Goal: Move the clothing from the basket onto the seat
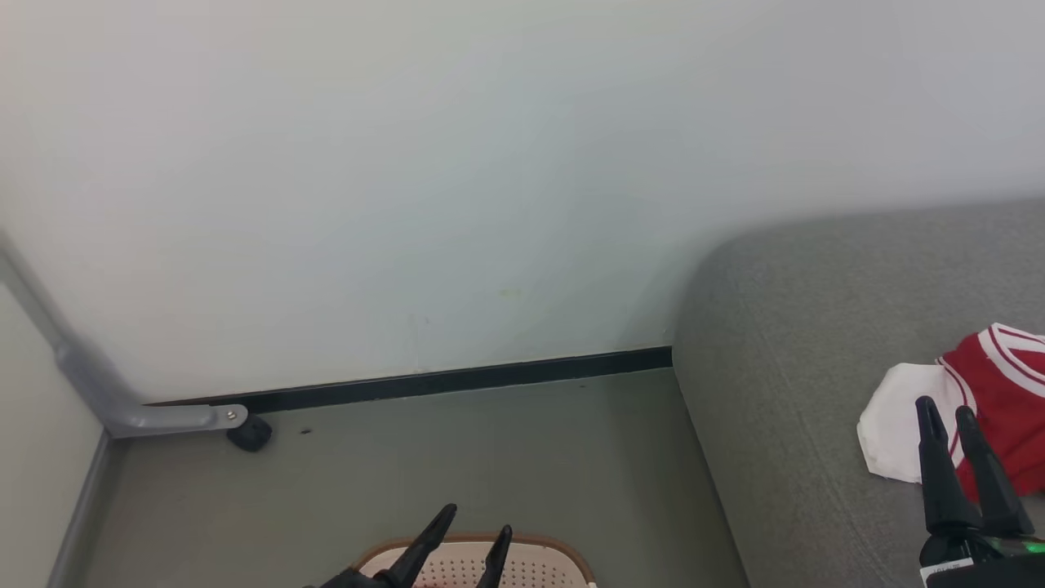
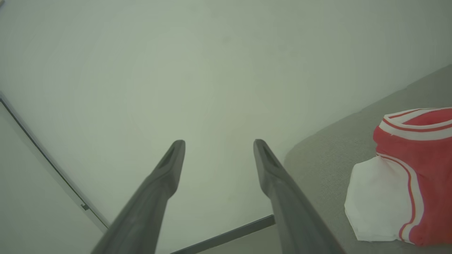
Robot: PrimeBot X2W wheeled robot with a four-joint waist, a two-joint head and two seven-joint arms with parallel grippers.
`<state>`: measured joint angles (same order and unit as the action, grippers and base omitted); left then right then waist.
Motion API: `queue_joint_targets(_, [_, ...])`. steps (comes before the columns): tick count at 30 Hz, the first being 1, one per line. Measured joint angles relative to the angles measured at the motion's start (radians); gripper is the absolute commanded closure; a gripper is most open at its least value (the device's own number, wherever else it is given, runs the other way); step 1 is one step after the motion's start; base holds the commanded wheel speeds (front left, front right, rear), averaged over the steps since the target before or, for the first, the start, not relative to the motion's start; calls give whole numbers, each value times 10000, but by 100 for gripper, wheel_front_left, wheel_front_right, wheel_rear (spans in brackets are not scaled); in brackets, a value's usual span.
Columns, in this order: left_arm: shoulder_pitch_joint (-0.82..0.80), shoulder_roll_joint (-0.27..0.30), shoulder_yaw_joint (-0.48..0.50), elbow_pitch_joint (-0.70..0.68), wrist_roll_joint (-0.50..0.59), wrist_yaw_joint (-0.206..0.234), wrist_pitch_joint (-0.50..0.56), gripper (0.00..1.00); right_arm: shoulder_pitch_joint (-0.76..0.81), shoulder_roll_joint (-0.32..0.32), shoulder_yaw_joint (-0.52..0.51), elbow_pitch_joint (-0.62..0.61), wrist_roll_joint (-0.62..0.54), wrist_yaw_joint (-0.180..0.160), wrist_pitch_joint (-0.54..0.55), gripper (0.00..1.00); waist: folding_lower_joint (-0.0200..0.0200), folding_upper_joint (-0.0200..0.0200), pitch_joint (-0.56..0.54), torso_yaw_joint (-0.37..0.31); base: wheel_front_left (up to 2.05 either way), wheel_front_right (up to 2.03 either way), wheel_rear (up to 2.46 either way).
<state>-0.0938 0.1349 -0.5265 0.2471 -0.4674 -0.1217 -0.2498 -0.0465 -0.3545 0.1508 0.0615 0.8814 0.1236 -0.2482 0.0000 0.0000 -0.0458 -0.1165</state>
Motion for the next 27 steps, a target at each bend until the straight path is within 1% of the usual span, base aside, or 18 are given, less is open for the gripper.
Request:
queue_joint_targets(2, [-2,6,90,27,38,17,0,0,66,88,-38,-4,19,0,0,0,0,0,-5,102,0,0,0])
queue_joint_targets(3, [-3,36,272,104,198,105,0,0,201,322,-94,-33,148,0,-8,0,0,0,-12,315,0,0,0])
queue_joint_targets(5, [-7,46,376,146,297,180,0,0,249,420,-98,-33,171,0,-8,0,0,-1,-13,425,0,0,0])
queue_joint_targets(13, [-5,209,1371,466,562,974,0,0,401,784,330,205,-219,-6,-10,0,0,0,-2,1293,0,0,0])
queue_joint_targets(16, [33,222,1668,608,593,1244,0,0,398,861,635,385,-696,-42,-10,0,0,0,-1,1579,0,0,0])
queue_joint_targets(20, [358,215,1969,654,646,1490,0,0,397,855,1141,594,-1486,-109,-10,0,0,0,-2,1864,0,0,0])
queue_joint_targets(23, [439,205,2111,696,669,1574,0,0,398,825,1365,823,-1985,-282,-10,0,0,0,-10,1998,0,0,0])
queue_joint_targets(27, [467,192,2284,698,892,1584,0,0,399,813,1559,1091,-2439,-454,-10,0,0,0,-30,2052,0,0,0])
